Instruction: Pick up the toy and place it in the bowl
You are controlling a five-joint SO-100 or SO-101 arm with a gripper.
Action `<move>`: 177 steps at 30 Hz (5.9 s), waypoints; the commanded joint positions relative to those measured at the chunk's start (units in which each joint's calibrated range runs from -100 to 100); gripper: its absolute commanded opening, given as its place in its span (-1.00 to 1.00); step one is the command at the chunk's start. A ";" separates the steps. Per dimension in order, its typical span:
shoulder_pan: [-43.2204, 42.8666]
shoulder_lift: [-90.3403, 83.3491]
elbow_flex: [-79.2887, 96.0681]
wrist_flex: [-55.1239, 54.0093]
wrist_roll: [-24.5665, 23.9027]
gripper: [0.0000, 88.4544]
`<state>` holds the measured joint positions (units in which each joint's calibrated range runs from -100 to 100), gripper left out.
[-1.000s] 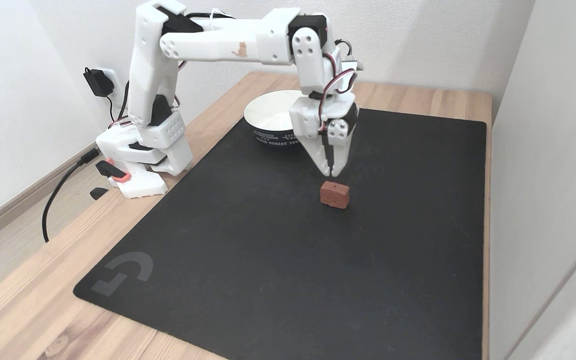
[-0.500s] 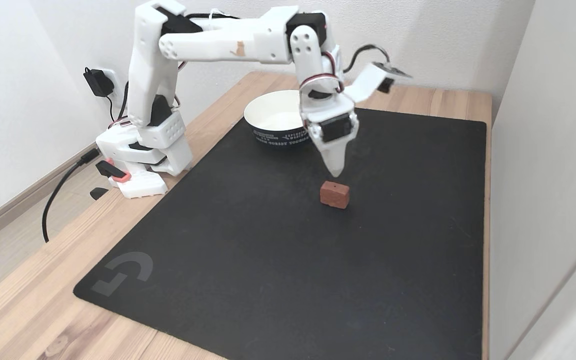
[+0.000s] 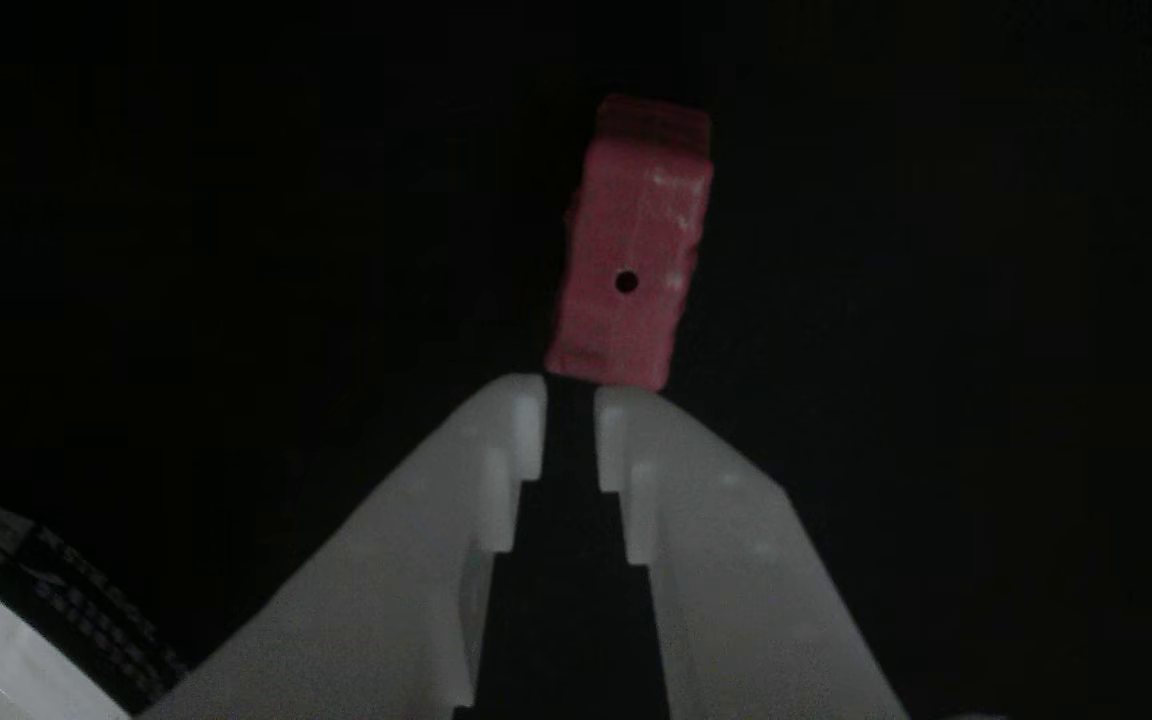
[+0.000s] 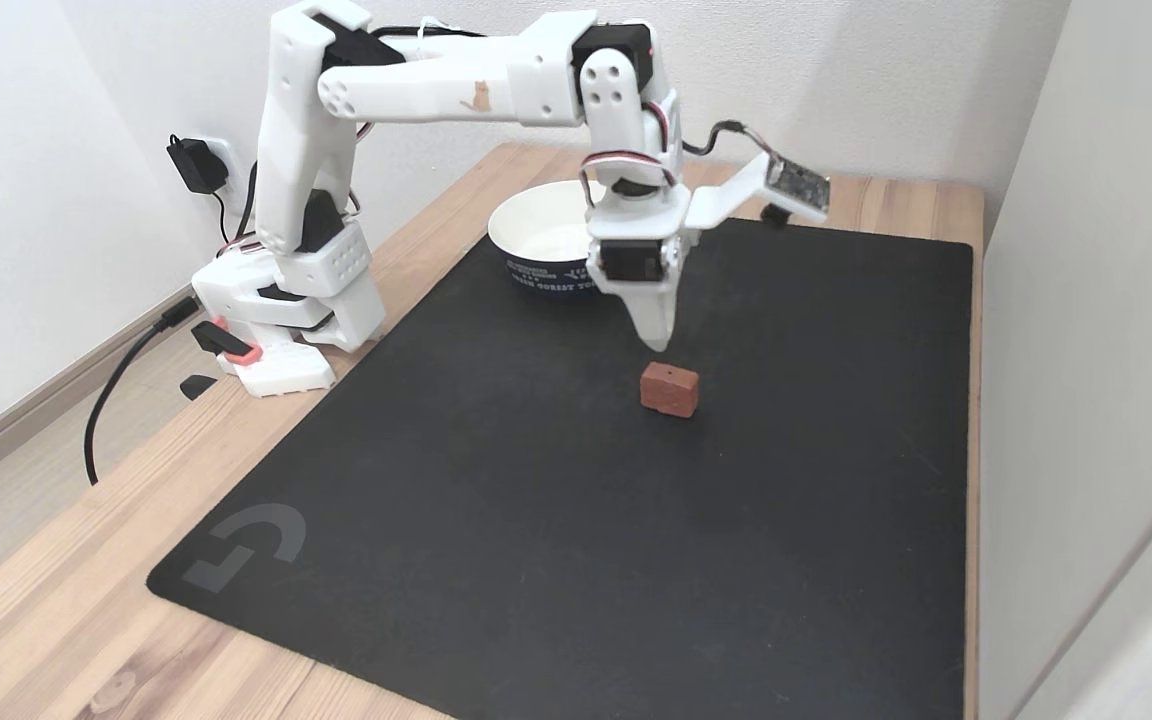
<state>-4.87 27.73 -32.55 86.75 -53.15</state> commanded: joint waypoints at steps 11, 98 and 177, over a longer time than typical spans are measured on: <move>1.90 -1.01 -2.56 1.57 -1.81 -0.75; -2.70 14.17 -2.02 -9.01 -1.81 -0.69; -37.08 -77.21 103.79 -53.05 -1.60 -0.61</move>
<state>-41.41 -48.88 71.37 34.66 -54.59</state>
